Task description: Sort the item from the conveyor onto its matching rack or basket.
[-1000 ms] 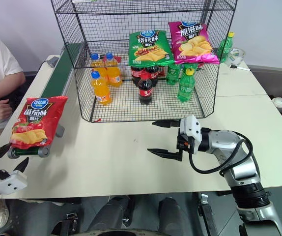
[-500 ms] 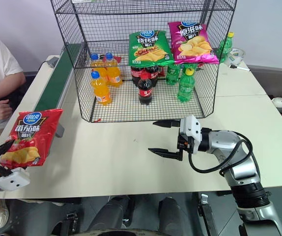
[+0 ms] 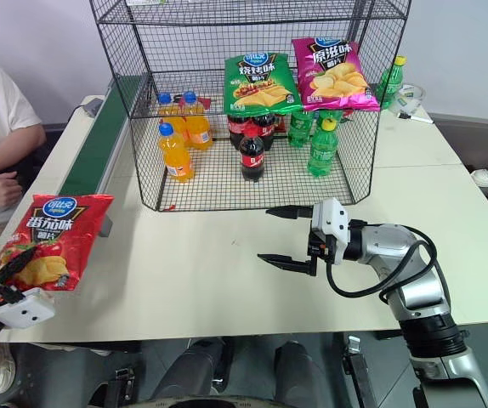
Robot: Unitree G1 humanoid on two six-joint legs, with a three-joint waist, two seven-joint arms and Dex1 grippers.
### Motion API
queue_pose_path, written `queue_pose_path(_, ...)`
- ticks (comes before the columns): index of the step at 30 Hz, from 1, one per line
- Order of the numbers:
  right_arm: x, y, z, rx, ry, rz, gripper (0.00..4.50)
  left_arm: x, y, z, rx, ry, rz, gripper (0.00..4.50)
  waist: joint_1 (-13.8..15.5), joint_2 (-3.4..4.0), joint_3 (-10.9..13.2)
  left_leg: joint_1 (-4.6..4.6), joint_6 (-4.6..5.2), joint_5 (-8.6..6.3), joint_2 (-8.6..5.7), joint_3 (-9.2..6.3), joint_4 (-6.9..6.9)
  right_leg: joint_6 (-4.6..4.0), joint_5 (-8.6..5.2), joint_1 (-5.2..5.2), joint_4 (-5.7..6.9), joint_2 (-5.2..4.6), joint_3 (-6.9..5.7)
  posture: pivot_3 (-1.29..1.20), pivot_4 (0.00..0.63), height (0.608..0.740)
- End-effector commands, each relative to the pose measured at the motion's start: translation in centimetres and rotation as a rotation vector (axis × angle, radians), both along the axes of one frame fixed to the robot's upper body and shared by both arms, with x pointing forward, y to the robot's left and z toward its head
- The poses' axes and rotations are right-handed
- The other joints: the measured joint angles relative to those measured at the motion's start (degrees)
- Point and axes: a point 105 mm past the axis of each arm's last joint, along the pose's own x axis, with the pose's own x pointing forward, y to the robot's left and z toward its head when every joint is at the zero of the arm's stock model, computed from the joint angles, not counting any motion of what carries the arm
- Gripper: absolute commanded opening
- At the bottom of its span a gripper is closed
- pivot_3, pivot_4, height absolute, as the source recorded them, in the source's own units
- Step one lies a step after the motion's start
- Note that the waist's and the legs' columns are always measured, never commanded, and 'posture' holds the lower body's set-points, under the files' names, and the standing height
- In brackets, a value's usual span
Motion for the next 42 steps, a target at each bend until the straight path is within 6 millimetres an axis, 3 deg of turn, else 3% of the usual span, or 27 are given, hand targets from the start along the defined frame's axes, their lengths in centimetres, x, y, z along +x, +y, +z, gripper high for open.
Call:
queue_pose_path(1,0.3,-0.3,1.2,0.010,-0.062,-0.011,4.50,0.2,-0.4,1.5,-0.003,-0.055,-0.020,0.08,0.00,0.00,0.00,0.00,0.00,0.00,0.00,0.00,0.00,0.00,0.00,0.00,0.00,0.00,0.00,0.00,0.150,0.740)
queue_pose_path(8,1.0,-0.6,2.0,0.040,-0.114,-0.057,4.50,0.2,-2.1,5.0,-0.007,-0.178,-0.089,0.08,0.00,-0.01,0.00,0.01,0.00,0.00,0.00,0.00,0.05,0.00,0.00,0.03,0.01,0.00,0.02,0.00,0.150,0.740)
queue_pose_path(15,3.2,-1.8,5.2,0.221,-0.288,-0.277,4.50,1.8,-6.5,10.9,0.027,-0.360,-0.240,0.08,0.12,0.00,0.00,0.01,-0.01,-0.01,0.03,-0.03,0.32,-0.03,-0.01,0.19,0.07,0.04,-0.01,0.00,0.150,0.740)
queue_pose_path(20,4.0,-2.0,6.1,0.283,-0.345,-0.377,4.50,3.6,-9.6,14.2,0.037,-0.451,-0.331,0.08,0.00,0.03,0.01,0.03,0.00,0.00,0.02,-0.01,0.36,-0.02,0.01,0.18,0.12,0.09,-0.03,0.00,0.150,0.740)
queue_pose_path(25,4.3,-1.7,6.6,0.320,-0.367,-0.412,4.50,6.5,-11.6,16.6,0.038,-0.545,-0.375,0.08,0.02,0.03,0.00,0.06,-0.03,0.04,0.03,-0.01,0.39,0.04,0.04,0.14,0.29,0.28,-0.03,0.00,0.150,0.740)
queue_pose_path(30,4.7,-1.4,7.9,0.376,-0.408,-0.459,4.50,11.9,-15.0,18.6,0.006,-0.651,-0.426,0.08,0.16,0.05,0.01,0.12,0.03,0.15,0.02,-0.05,0.47,0.12,0.10,0.21,0.39,0.36,-0.02,0.00,0.150,0.740)
queue_pose_path(33,4.8,-1.3,7.8,0.372,-0.415,-0.470,4.50,14.4,-15.7,18.7,0.004,-0.664,-0.402,0.08,-0.07,0.04,0.00,0.12,0.04,0.16,0.00,-0.04,0.52,0.19,0.15,0.36,0.43,0.37,0.02,0.00,0.150,0.740)
queue_pose_path(37,4.8,-1.0,7.7,0.378,-0.412,-0.476,4.50,17.9,-18.1,18.6,0.010,-0.694,-0.423,0.08,-0.27,0.03,0.01,0.08,0.04,0.16,-0.01,0.07,0.44,0.22,0.14,0.24,0.58,0.38,0.15,0.00,0.150,0.740)
queue_pose_path(39,4.8,-0.9,7.6,0.373,-0.407,-0.473,4.50,20.2,-18.1,18.6,0.063,-0.690,-0.342,0.08,-0.07,0.01,0.02,0.06,0.04,0.17,-0.01,0.07,0.52,0.22,0.14,0.22,0.68,0.39,0.15,0.00,0.150,0.740)
queue_pose_path(42,4.8,-0.9,7.6,0.368,-0.409,-0.476,4.50,22.0,-18.1,19.2,0.100,-0.699,-0.279,0.08,-0.38,0.00,0.02,0.06,0.04,0.17,-0.02,0.08,0.57,0.24,0.13,0.22,0.72,0.42,0.16,0.00,0.150,0.740)
